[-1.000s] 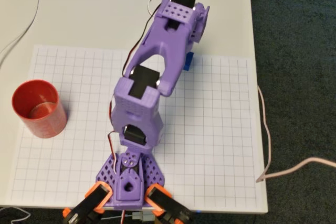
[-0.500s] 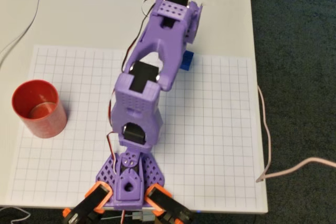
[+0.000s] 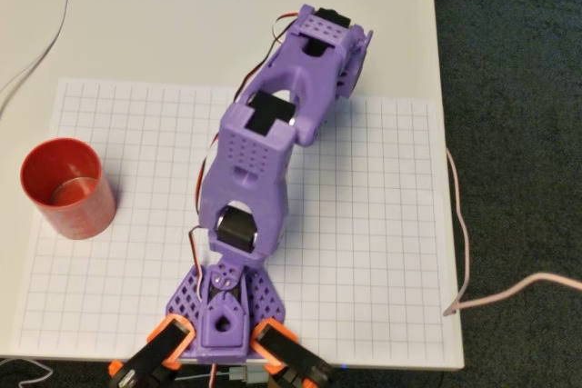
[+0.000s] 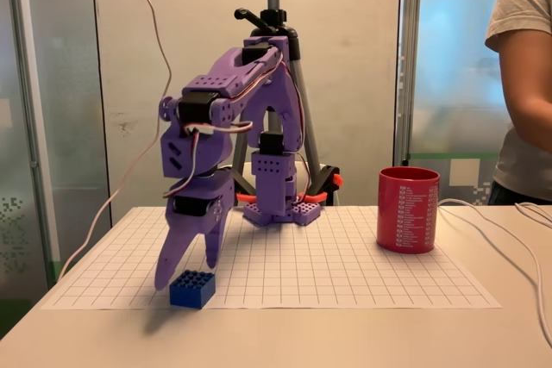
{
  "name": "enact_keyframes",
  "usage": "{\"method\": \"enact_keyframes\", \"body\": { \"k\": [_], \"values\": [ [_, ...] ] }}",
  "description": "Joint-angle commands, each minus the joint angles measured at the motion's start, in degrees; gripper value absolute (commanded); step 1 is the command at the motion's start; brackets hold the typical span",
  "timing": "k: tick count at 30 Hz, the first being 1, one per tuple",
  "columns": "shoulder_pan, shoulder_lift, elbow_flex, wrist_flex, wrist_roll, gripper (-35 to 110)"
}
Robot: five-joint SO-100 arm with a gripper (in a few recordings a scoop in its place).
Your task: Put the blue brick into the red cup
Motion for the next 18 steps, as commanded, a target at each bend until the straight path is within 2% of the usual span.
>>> {"method": "enact_keyframes", "body": {
  "k": [1,10,12,13,14,18],
  "values": [
    [0.35,0.35,-3.96,-0.35,-1.23,60],
    [-1.23,-2.64,-9.14,-3.52,-2.64,55],
    [-1.49,-2.99,-8.88,-3.52,-4.39,42],
    [-1.76,-3.25,-8.88,-3.69,-6.06,25],
    [-1.93,-3.69,-8.88,-3.96,-7.03,0],
    [-1.05,-4.04,-7.65,-3.6,-7.12,0]
  ]
}}
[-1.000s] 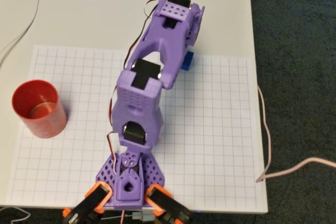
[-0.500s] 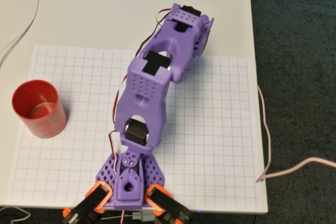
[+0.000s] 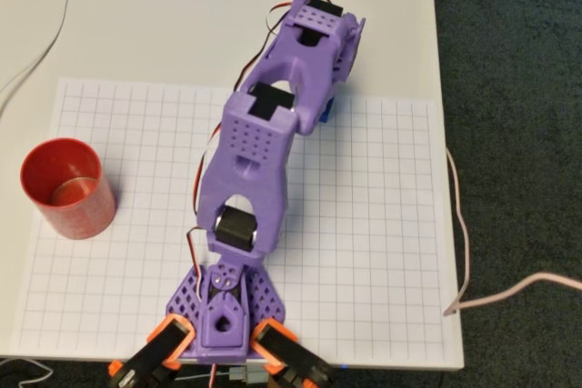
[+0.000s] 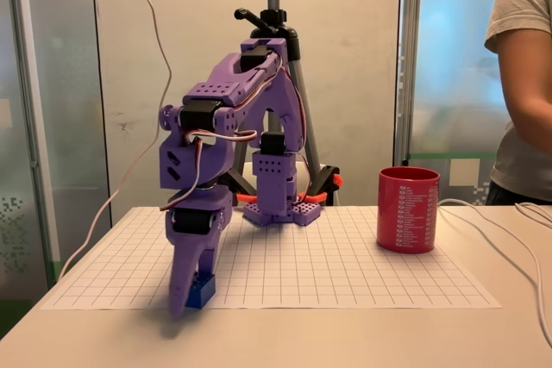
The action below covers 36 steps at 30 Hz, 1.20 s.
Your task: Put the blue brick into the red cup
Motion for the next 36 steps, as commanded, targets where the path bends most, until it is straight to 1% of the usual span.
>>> {"method": "enact_keyframes", "body": {
  "k": [1,9,13,16,20,25,30,36],
  "values": [
    [1.58,0.62,-0.88,0.18,-0.88,0],
    [5.27,4.48,-3.25,-2.81,4.75,0],
    [7.29,13.62,-4.22,-3.69,7.65,0],
    [4.22,23.03,-4.22,-1.05,6.77,0],
    [-7.47,34.54,-4.13,4.31,5.98,0],
    [-29.09,44.91,-4.13,10.81,7.21,0],
    [-49.39,50.19,-4.04,15.91,8.79,0],
    [-70.75,53.35,-1.76,22.41,14.41,0]
  ]
}}
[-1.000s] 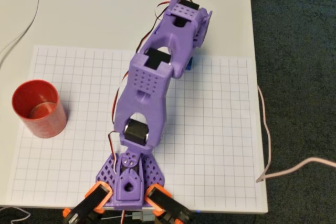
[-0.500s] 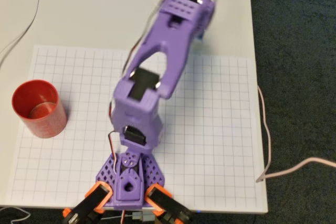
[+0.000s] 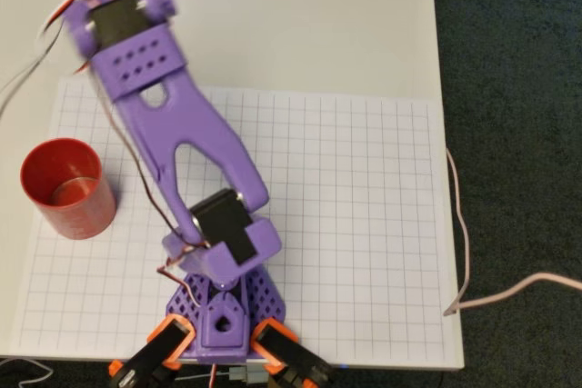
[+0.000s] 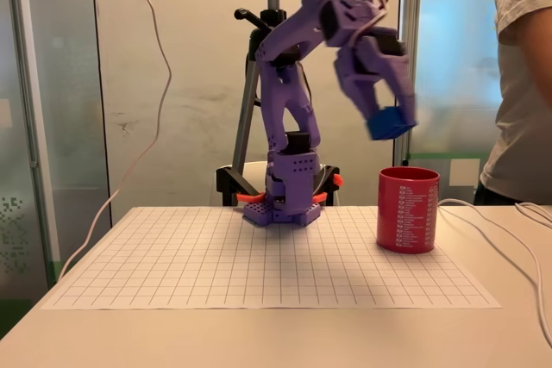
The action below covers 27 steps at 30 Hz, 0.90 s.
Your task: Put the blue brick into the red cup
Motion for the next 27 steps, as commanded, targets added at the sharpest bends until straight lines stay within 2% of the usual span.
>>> {"method": "enact_keyframes", "body": {
  "k": [1,5,10,16,22,27],
  "values": [
    [-16.35,5.62,-0.79,4.57,3.34,0],
    [-29.18,6.06,3.43,8.26,9.67,0],
    [-35.6,6.06,12.3,3.87,13.62,0],
    [-34.54,5.8,15.82,1.49,12.04,0],
    [-28.56,7.12,16.08,2.11,5.1,0],
    [-27.16,6.86,16.7,3.6,5.45,0]
  ]
}}
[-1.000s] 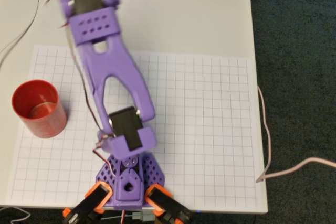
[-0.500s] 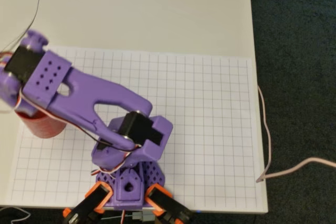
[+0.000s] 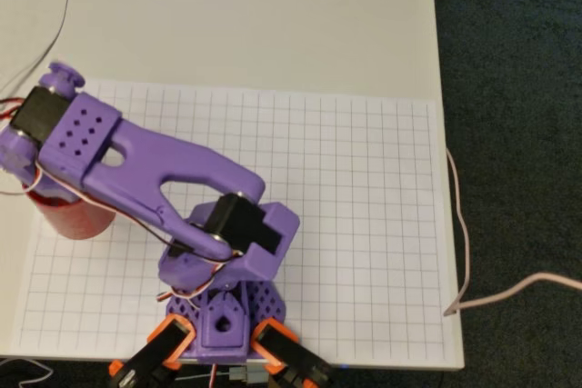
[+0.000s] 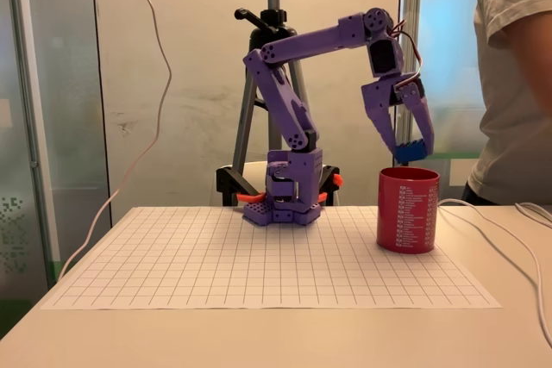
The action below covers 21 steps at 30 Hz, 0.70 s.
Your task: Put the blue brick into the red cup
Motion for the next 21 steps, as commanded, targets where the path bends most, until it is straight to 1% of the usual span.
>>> {"method": "enact_keyframes", "body": {
  "k": [1,7,8,10,11,12,21],
  "values": [
    [0.0,2.9,0.0,0.53,0.53,0],
    [0.53,2.29,-0.18,-0.18,0.18,0],
    [0.53,2.11,-0.18,0.0,0.35,7],
    [0.44,1.67,-0.18,1.67,2.46,53],
    [0.62,1.85,0.09,1.85,3.69,62],
    [0.88,2.02,0.26,1.67,3.87,66],
    [1.05,2.2,0.53,1.67,2.02,66]
  ]
}}
